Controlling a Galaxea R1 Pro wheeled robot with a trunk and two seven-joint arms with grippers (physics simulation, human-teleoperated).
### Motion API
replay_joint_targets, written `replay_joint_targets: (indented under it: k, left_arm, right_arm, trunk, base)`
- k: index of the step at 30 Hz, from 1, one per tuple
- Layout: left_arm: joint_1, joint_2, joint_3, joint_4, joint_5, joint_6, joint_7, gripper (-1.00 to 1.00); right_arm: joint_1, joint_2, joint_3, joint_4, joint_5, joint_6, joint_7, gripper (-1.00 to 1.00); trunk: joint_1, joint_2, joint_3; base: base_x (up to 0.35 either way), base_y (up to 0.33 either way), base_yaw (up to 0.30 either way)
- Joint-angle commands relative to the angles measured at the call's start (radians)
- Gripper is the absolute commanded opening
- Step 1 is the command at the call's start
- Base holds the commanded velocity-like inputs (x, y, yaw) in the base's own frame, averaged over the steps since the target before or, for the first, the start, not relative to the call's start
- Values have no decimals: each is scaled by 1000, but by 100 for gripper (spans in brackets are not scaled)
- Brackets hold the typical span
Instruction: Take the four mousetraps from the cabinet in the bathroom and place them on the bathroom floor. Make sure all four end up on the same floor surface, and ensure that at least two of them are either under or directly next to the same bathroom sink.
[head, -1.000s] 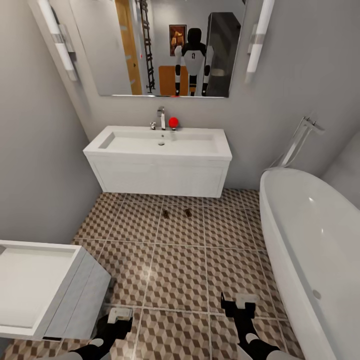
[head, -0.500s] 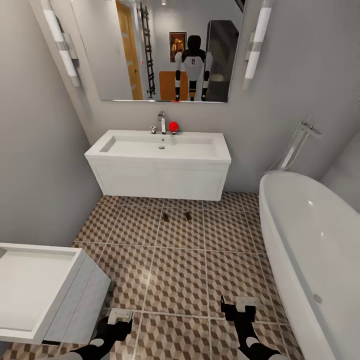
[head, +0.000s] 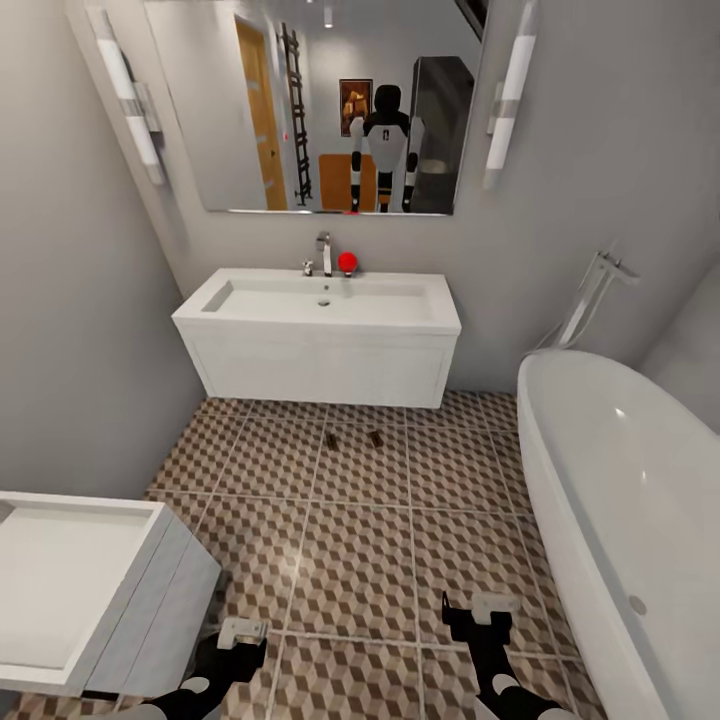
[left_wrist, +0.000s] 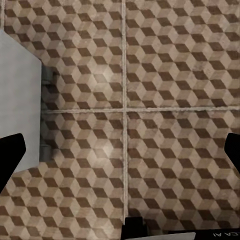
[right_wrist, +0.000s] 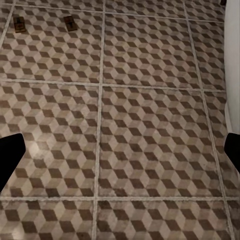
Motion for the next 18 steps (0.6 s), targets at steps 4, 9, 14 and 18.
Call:
replay_joint_targets:
  k: [4, 9, 14, 18]
  left_arm:
    - [-1, -2, -9, 5, 9, -7, 1, 100]
    - [-1, -2, -9, 5, 9, -6, 1, 100]
    - [-1, -3, -9, 5, 9, -6, 1, 100]
    - [-1, -3, -9, 5, 9, -6, 1, 100]
  right_arm:
    - [-1, 0, 9, 1, -7, -3, -4, 100]
    - [-1, 0, 9, 1, -7, -3, -4, 100]
    - [-1, 0, 9, 1, -7, -3, -9, 100]
    - [-1, 1, 9, 1, -7, -3, -22, 100]
  trunk:
    - [1, -2, 5]
    - [1, -2, 13]
    - [1, -2, 21]
    - [1, -2, 28]
  base:
    - [0, 0, 0]
    - [0, 0, 0]
    - [0, 0, 0]
    - [0, 0, 0]
